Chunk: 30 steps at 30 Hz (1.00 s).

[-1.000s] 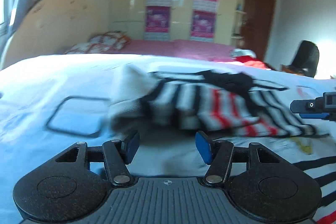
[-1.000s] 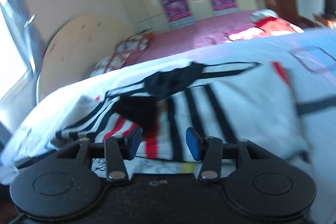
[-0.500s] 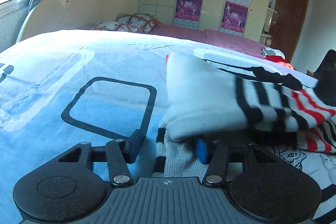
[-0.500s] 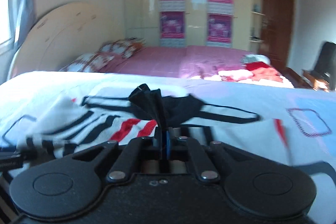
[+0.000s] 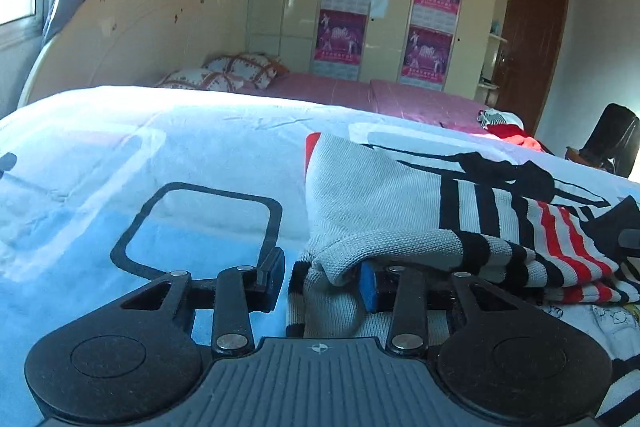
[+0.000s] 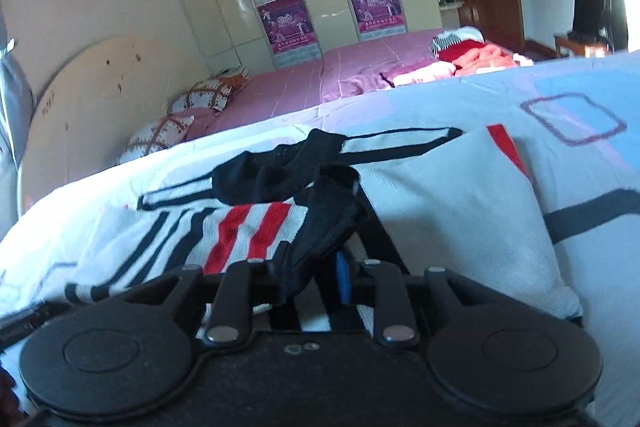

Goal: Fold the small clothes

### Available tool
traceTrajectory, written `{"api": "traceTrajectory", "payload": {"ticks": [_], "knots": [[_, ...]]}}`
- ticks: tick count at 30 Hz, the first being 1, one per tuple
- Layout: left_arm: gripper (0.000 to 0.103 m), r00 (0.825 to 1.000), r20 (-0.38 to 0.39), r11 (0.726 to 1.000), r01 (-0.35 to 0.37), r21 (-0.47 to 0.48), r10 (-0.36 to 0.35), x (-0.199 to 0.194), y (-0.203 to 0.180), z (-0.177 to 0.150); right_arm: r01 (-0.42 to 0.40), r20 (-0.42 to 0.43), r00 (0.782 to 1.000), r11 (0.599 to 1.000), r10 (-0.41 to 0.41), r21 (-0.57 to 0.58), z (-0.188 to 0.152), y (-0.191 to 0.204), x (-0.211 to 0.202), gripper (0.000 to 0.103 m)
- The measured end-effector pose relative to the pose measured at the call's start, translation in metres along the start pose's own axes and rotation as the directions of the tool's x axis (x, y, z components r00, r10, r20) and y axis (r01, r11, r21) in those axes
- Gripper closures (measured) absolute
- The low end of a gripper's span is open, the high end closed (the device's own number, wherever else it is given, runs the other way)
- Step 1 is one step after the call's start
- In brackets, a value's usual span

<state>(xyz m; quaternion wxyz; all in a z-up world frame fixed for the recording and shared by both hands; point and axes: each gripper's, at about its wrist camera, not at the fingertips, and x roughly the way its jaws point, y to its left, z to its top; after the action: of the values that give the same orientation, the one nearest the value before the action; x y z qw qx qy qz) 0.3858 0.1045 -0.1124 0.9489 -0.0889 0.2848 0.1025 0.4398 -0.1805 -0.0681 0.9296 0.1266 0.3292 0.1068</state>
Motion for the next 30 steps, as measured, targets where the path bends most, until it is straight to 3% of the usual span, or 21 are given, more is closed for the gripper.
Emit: {"api": "traceTrajectory", "payload": {"ticks": [4,9,12,18,20,23,26,30], "knots": [[0.064,0.998,-0.047,0.987,0.040,-0.154,-0.048,0.014,0.023,-0.002,-0.013,-0.014,1.000,0.998,0.014,0.054,0.004,-0.010,0.007,0.096],[0.064,0.997,-0.046,0.975,0.054,-0.217,-0.065,0.019,0.031,-0.005,-0.054,0.060,0.997,0.997,0.050,0.060,0.004,-0.007,-0.017,0.096],[0.064,0.996,-0.048,0.965,0.058,-0.257,-0.073,0.023,0.034,-0.006,-0.037,0.021,0.999,0.996,0.035,0.083,-0.009,-0.011,-0.014,0.096],[0.064,0.996,-0.076,0.981,0.038,-0.188,-0.053,0.027,0.026,-0.001,-0.004,-0.028,1.000,0.991,0.008,0.134,-0.031,-0.024,-0.006,0.096],[0.062,0.993,-0.096,0.985,0.051,-0.167,-0.068,0.023,0.029,0.000,0.023,-0.013,1.000,0.990,-0.022,0.141,-0.029,-0.027,-0.012,0.086],[0.061,0.992,-0.109,0.985,0.053,-0.163,-0.071,0.006,0.043,-0.002,0.078,0.022,0.996,0.986,-0.082,0.150,-0.024,-0.036,-0.028,0.082],[0.061,0.999,-0.017,0.994,0.031,-0.102,-0.033,-0.012,0.038,0.013,0.070,0.091,0.993,0.993,-0.079,0.095,-0.012,-0.035,-0.040,0.083],[0.061,0.991,0.035,0.991,0.130,-0.013,-0.130,0.008,-0.001,0.040,0.021,0.080,0.997,0.999,-0.019,-0.032,-0.003,-0.010,-0.020,0.084]]}}
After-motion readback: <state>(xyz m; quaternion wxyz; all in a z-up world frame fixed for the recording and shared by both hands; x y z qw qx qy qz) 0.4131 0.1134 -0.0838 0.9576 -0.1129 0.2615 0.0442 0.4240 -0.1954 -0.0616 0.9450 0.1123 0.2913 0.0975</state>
